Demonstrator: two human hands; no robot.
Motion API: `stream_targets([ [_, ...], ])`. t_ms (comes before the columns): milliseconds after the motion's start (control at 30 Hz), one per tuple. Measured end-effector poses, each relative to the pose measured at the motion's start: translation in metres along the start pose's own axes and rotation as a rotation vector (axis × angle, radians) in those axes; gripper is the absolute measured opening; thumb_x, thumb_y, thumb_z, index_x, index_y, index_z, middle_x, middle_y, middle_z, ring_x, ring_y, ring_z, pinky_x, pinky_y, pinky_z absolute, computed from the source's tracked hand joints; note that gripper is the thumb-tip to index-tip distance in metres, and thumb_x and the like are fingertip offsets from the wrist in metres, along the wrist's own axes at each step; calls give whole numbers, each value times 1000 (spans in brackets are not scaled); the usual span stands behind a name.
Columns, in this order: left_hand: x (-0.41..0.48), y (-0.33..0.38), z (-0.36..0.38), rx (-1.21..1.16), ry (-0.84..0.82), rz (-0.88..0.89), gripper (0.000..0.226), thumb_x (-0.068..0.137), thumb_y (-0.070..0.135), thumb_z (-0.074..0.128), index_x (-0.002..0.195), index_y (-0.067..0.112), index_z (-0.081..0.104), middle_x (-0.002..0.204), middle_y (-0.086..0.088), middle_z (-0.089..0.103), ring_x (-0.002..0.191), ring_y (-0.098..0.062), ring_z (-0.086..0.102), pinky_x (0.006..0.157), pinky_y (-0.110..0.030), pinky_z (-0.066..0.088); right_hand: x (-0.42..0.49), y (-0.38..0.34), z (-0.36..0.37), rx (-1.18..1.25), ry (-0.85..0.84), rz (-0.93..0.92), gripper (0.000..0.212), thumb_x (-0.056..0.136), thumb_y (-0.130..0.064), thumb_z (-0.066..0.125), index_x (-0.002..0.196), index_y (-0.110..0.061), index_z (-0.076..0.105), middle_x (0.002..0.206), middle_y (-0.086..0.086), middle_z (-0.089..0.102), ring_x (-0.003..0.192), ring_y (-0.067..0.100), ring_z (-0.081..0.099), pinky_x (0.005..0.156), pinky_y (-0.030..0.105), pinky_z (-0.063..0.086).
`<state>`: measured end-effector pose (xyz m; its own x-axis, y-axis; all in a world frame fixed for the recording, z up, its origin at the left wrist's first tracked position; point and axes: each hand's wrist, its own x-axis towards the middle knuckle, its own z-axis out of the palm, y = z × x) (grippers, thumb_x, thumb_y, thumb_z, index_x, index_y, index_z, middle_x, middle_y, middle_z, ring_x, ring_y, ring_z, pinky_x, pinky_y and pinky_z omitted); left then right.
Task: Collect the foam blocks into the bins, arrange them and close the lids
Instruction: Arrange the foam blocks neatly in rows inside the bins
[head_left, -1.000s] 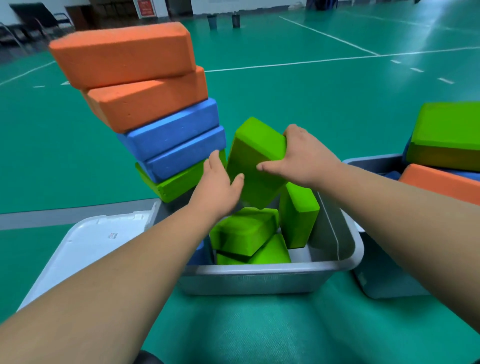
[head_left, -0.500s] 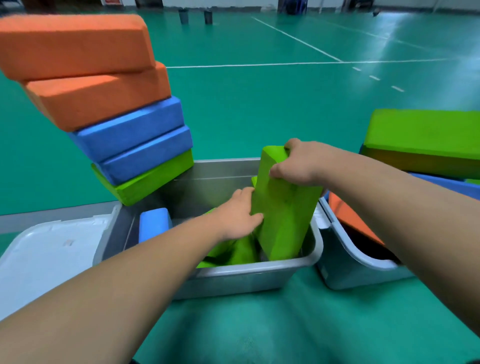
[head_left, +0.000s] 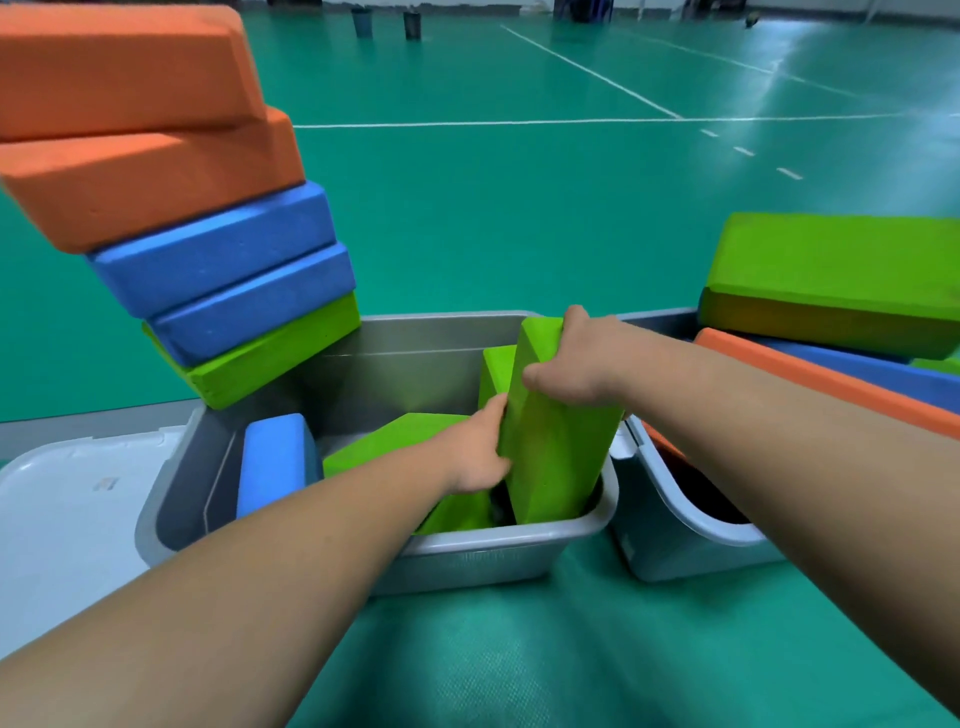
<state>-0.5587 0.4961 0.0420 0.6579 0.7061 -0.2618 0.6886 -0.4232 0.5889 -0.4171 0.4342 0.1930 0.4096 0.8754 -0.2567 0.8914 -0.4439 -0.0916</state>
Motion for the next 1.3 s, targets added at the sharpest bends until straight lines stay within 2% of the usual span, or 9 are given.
stream_targets([
  [200, 10, -11, 1, 314, 97, 34, 105, 86, 41, 80, 164, 22, 13, 166, -4, 29, 137, -38, 48, 111, -47, 44, -2, 7, -3, 27, -121, -34, 99, 88, -74, 58, 153, -8, 24, 144, 19, 50, 114, 39, 61, 91, 49, 57],
  [400, 12, -19, 3, 470, 173, 33, 108, 77, 55, 84, 160, 19, 25, 166, 2, 21, 131, -34, 46, 107, -51, 46, 3, 5, -2, 137, -187, -26, 95, 90, -73, 56, 155, -15, 19, 137, 24, 51, 87, 41, 70, 74, 52, 64],
  [667, 23, -28, -7, 151, 66, 113, 121, 68, 38, 97, 164, 24, 24, 168, 5, 29, 139, -25, 48, 114, -33, 40, 14, 12, 30, -250, -349, -157, 91, 94, -57, 66, 152, -7, 19, 121, 17, 65, 77, 28, 67, 75, 39, 55],
  [767, 23, -35, -8, 179, 33, 144, 129, 65, 44, 97, 165, 28, 17, 168, 8, 26, 132, -24, 54, 99, -23, 39, 21, 11, 38, -277, -319, -241, 92, 90, -57, 71, 154, -12, 21, 143, 16, 57, 116, 36, 62, 100, 44, 49],
  [833, 21, -39, -10, 133, -8, 136, 139, 62, 48, 97, 165, 39, 3, 169, 10, 23, 132, -21, 54, 100, -23, 39, 25, 7, 37, -303, -309, -262, 97, 88, -58, 73, 156, -13, 19, 148, 14, 53, 128, 37, 56, 105, 47, 46],
  [1000, 19, -39, -26, -188, -308, 55, 143, 56, 60, 96, 161, 50, -1, 161, 1, 42, 133, -16, 58, 114, -41, 47, 35, 5, 38, -247, -360, -209, 88, 90, -55, 73, 151, -16, 22, 108, 11, 67, 81, 24, 69, 72, 40, 56],
  [1100, 18, -33, -33, -283, -295, 8, 131, 60, 85, 77, 164, 40, 11, 166, 8, 34, 148, -13, 40, 124, -43, 33, 49, 10, 38, -218, -167, -265, 60, 100, -54, 57, 142, -13, 45, 128, 13, 64, 106, 31, 62, 79, 34, 42],
  [1167, 17, -25, -32, -333, -198, -48, 115, 70, 96, 53, 163, 36, 24, 164, 14, 34, 148, -13, 38, 125, -40, 28, 59, 15, 41, -148, -75, -260, 56, 102, -52, 55, 141, -13, 49, 136, 14, 61, 121, 34, 58, 89, 37, 45],
  [1300, 22, -12, -20, -306, 13, -56, 80, 94, 74, 51, 156, 23, 43, 159, 5, 44, 123, -9, 57, 100, -27, 47, 75, 24, 49, -143, -140, -319, 59, 102, -54, 53, 155, -29, 42, 154, 9, 49, 137, 32, 49, 107, 40, 42],
])
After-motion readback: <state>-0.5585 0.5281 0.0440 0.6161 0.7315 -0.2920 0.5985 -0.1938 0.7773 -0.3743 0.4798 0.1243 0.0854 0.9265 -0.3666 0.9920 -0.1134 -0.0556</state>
